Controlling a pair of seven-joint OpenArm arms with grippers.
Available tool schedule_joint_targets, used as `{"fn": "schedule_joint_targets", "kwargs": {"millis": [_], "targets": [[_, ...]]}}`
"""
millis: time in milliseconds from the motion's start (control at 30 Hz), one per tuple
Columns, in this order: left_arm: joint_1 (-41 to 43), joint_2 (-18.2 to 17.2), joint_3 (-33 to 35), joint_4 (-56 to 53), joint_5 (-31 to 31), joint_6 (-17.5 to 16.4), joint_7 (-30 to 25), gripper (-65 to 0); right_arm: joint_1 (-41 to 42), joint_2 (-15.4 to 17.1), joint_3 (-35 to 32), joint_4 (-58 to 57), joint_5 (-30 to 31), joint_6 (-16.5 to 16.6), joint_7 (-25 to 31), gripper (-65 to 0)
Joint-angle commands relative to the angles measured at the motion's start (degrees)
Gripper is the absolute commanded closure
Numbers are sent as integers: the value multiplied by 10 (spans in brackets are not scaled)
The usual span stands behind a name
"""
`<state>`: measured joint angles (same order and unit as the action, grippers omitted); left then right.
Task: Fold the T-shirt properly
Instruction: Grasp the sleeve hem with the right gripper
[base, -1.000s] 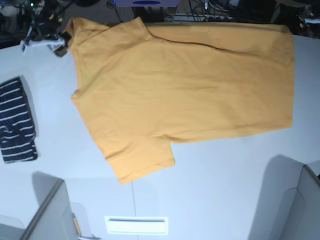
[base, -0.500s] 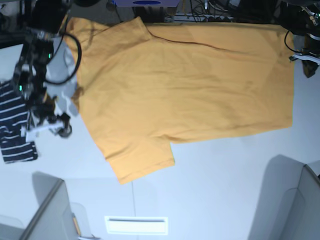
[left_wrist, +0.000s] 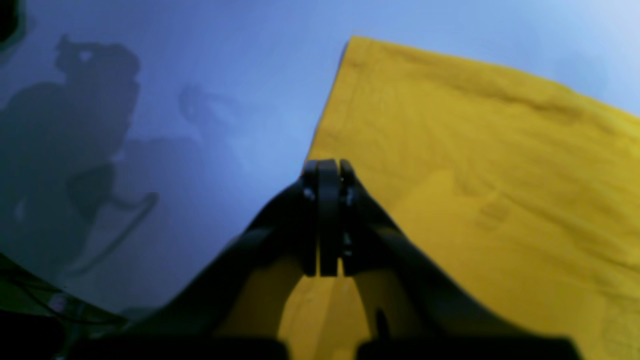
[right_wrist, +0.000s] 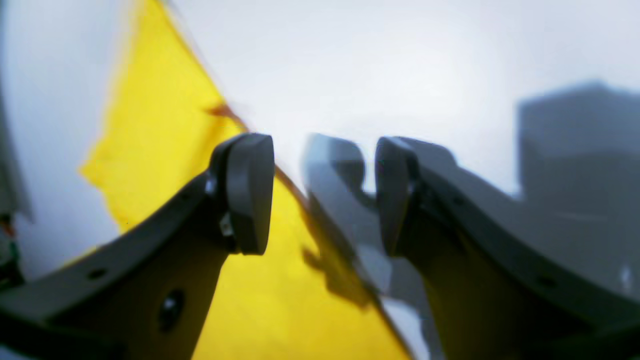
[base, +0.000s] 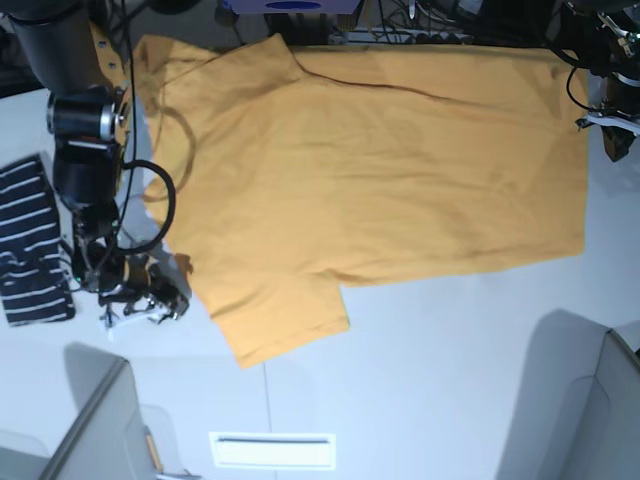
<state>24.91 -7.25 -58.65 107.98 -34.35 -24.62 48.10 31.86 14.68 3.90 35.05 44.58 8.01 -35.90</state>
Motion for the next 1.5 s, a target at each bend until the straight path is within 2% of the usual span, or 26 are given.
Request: {"fn": "schedule_joint_targets", "kwargs": {"millis": [0, 33, 100, 200, 267, 467, 600, 767, 1133, 1267, 1300, 1467], "targets": [[4, -15, -4, 9, -5, -1, -13, 0, 33, 10, -21, -22, -10, 0, 10, -309], [4, -15, -4, 9, -5, -1, -13, 0, 43, 10, -42, -45, -10, 14, 21, -309], [4, -15, -5, 9, -5, -1, -13, 0, 60, 11, -83, -88, -10, 62, 36, -308], [4, -15, -5, 9, -5, -1, -13, 0, 71, 10, -121, -115, -10, 119, 33, -306], [3, -15, -5, 8, -5, -1, -13, 0, 70, 10, -134, -115, -10, 130, 21, -306], [2, -15, -5, 8, -5, -1, -13, 0, 60, 9, -164, -113, -9, 131, 7, -306], [1, -15, -5, 8, -5, -1, -13, 0, 57, 8, -199, -113, -8, 172, 7, -300], [2, -15, -5, 8, -5, -1, -13, 0, 56, 1, -201, -113, -9, 176, 7, -218], [-1, -15, -2, 8, -5, -1, -13, 0, 60, 1, -201, -113, -10, 181, 0, -203], [-6, -23, -1, 8, -5, 0, -13, 0, 60, 3, -203, -113, -11, 179, 24, -74], [-9, -26, 0, 7, -5, 0, -13, 0, 60, 3, -203, -113, -11, 179, 27, -60], [-9, -26, -2, 7, -5, 0, -13, 0, 60, 4, -203, -113, -11, 179, 31, -150]]}}
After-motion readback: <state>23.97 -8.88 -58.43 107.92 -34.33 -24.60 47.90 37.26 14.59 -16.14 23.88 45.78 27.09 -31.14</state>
